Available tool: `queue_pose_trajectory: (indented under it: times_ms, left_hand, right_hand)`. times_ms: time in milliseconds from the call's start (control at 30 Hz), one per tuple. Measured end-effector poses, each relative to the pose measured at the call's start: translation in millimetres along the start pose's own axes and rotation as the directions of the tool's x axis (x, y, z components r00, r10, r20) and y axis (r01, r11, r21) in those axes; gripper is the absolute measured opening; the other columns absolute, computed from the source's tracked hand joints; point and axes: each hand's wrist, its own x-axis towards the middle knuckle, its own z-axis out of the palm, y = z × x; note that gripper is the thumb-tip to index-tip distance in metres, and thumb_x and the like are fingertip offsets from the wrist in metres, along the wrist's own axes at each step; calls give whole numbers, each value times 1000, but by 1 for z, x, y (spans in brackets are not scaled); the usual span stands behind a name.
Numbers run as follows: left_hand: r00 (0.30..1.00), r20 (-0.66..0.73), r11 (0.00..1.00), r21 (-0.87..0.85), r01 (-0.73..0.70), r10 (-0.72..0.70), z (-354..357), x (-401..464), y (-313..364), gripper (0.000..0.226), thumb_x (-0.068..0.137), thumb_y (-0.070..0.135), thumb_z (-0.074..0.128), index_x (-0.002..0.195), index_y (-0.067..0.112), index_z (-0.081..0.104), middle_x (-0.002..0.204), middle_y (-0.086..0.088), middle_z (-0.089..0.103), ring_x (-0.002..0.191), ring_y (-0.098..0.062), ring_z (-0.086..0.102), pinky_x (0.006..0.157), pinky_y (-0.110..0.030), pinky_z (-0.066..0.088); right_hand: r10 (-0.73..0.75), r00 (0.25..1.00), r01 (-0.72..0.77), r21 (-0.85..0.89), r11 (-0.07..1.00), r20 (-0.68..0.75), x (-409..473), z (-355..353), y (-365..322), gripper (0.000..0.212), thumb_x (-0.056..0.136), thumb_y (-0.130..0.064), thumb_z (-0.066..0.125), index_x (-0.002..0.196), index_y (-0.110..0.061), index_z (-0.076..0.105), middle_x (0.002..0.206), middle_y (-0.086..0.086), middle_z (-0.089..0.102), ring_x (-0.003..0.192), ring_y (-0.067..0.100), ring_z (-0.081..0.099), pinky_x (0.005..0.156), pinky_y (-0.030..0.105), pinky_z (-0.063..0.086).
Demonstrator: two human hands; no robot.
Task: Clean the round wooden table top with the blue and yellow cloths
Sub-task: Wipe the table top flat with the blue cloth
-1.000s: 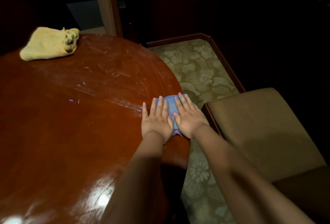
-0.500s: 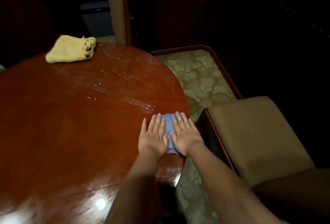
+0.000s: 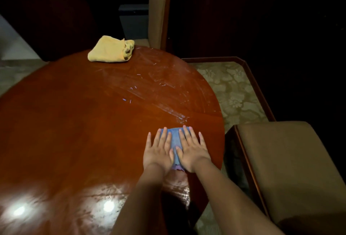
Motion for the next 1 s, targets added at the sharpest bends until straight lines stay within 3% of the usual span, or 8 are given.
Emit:
queue_pose_trajectory:
  times_ms: [633, 1000]
  left_hand:
    - [980, -113, 985, 81, -154, 163, -48, 188, -47, 59, 100, 38, 5, 148, 13, -17, 157, -6, -21, 145, -24, -18, 115, -52, -11]
    - [985, -88, 989, 18, -147, 148, -36, 148, -53, 59, 100, 39, 4, 147, 13, -18, 156, -6, -22, 144, -23, -20, 116, -50, -11]
  right_hand:
    - [217, 975, -211, 106, 972, -51, 159, -66, 17, 58, 102, -40, 9, 150, -17, -15, 156, 0, -25, 142, 16, -25, 116, 43, -14]
    - [184, 983, -181, 76, 981, -24, 125, -56, 0, 58, 102, -41, 6, 148, -17, -19, 155, 0, -28, 141, 16, -28, 115, 43, -15]
